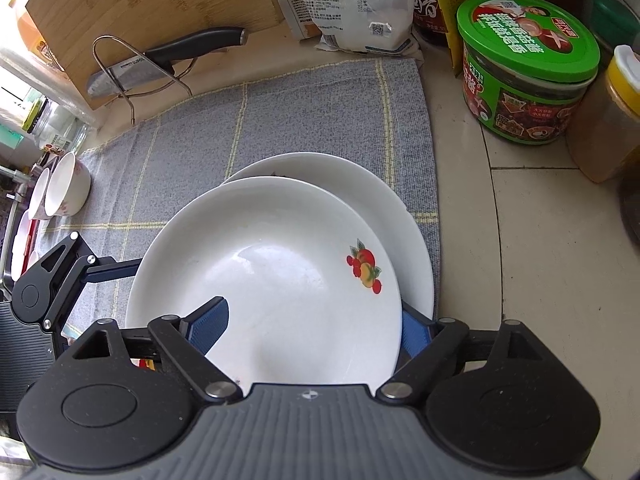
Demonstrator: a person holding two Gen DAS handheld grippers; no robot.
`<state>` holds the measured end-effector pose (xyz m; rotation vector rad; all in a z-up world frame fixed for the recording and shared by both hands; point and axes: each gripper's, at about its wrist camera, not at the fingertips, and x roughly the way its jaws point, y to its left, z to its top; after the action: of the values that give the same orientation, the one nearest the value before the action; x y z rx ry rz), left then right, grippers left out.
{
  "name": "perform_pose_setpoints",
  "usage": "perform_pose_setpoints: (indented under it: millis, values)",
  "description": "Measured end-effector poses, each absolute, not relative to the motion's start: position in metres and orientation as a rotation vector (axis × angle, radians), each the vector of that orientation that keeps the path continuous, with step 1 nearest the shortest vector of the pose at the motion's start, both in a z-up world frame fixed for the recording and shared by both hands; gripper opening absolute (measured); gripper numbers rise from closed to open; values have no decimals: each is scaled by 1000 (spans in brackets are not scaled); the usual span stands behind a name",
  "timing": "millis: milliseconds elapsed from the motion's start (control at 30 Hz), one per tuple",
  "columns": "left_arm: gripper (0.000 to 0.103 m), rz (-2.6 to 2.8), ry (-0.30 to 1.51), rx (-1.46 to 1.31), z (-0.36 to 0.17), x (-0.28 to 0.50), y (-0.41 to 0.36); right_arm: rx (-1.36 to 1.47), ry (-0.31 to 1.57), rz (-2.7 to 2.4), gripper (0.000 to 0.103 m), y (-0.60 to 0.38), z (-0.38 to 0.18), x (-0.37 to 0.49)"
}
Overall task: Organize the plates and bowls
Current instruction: 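Lower the plate onto the stacked plates with both grippers, then open both grippers and pull them away from the plate stack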
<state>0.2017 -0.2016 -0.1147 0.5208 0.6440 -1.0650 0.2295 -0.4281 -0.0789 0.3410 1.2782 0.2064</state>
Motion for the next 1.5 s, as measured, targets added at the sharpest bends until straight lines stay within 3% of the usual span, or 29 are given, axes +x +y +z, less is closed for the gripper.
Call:
perform_pose_setpoints:
  millis: [1100,1500]
  values:
    - [102,-1100,597,513,-108,187,-200,374,1294,125,101,-430,-70,207]
    - [102,-1003,594,454,-101,184,-191,208,1148,57,103,-404,-56,192]
